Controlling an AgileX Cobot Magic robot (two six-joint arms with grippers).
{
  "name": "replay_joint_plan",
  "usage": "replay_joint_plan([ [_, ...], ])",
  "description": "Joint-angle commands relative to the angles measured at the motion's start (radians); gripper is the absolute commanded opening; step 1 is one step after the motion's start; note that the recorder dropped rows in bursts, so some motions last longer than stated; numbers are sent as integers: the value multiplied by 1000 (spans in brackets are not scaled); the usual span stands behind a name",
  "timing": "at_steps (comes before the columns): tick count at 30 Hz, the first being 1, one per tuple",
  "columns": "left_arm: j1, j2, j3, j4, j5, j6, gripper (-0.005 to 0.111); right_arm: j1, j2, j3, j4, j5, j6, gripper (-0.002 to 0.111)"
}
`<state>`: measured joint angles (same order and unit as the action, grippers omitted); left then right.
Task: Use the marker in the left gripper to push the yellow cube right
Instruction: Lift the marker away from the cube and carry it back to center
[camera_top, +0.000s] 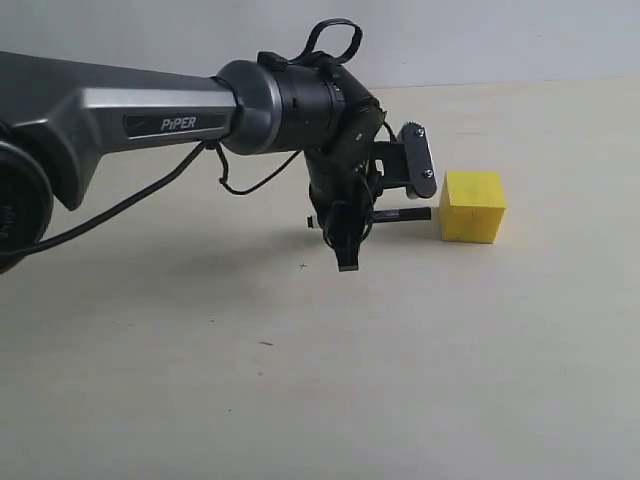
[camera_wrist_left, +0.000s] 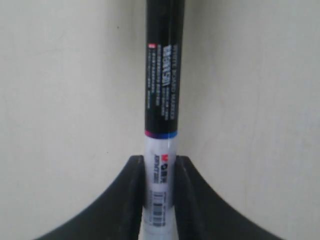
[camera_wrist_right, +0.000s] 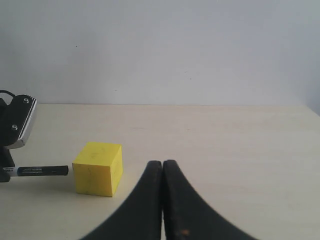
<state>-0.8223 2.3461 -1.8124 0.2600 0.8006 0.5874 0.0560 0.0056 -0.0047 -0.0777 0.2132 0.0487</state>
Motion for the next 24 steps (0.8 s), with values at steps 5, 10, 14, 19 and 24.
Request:
replay_joint_plan([
  [5, -54, 1, -7, 0, -42, -13, 0, -4, -6, 5, -1, -14, 4, 0],
  [10, -50, 1, -7, 26, 26, -49, 0, -4, -6, 5, -1, -14, 4, 0],
  [14, -45, -4, -7, 49, 115, -100, 0, -4, -6, 5, -1, -14, 4, 0],
  [19, -32, -48, -7, 71, 171, -229, 0, -4, -6, 5, -1, -14, 4, 0],
  [24, -8, -111, -7, 74, 253, -365, 0, -4, -6, 5, -1, -14, 4, 0],
])
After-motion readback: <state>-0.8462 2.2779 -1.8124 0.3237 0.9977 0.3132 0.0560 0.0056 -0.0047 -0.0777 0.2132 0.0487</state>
